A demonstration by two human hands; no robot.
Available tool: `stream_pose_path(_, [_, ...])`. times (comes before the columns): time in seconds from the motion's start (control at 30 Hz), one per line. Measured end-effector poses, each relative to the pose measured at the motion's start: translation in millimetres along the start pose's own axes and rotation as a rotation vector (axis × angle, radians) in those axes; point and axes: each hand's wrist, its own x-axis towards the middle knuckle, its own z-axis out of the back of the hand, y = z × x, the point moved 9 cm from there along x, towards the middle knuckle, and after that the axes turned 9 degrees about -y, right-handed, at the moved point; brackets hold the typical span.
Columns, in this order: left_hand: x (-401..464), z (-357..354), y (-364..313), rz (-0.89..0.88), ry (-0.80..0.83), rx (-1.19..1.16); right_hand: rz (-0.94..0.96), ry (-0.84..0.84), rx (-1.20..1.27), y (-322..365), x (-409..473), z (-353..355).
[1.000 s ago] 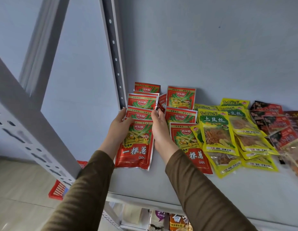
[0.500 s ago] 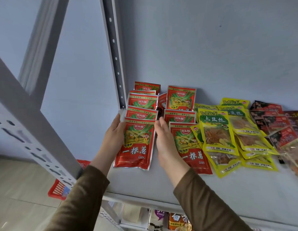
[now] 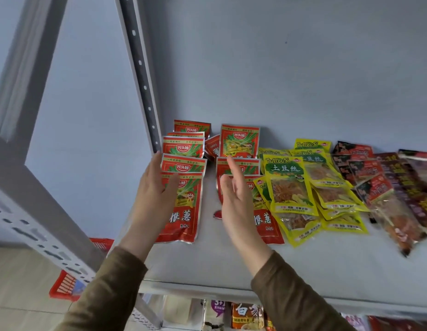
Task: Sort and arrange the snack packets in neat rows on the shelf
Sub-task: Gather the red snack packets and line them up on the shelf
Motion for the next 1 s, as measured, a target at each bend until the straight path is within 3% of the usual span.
stream_pose_path(0.07, [-17,-18,-35,-0.201,0.039,-0.012,-0.034,-0.026,-0.046,-10,12,23])
stream_pose_path(0.13, [-35,-55,-62,-0.362,0.194,-0.030,-0.128,-0.003,-0.093,-28,23,37])
stream_pose_path(0.2, [-54,-97,-76,-0.487,0.373,0.038,-0.164,0.020,-0.141,-39,29,45])
stream_pose_path(0.27, [-63,-124,-79,-0.590,0.424,0.162,-0.162,0.007,-0.187,-43,33,58])
stream_pose_path(0.4, [-67,-149,-62,-0.609,0.430,0.386,-0.161,-0.020,-0.230,-44,38,85])
stream_pose_path(0.5, [-65,-146,-59,-0.568,0.374,0.327,-0.173,-0.044,-0.205,-48,42,95])
stream_pose_path(0.6, [-52,-138,-62,-0.405,0.245,0.107,-0.143,-0.019,-0.143,-43,53,83])
stream_pose_path(0.83, [3,-158,-32,0.371,0.293,-0.376,-0.122,0.016,-0.254,-31,110,49])
stream_pose_path(1.0, [20,-160,-32,0.567,0.258,-0.504,-0.179,0.092,-0.353,-32,126,37])
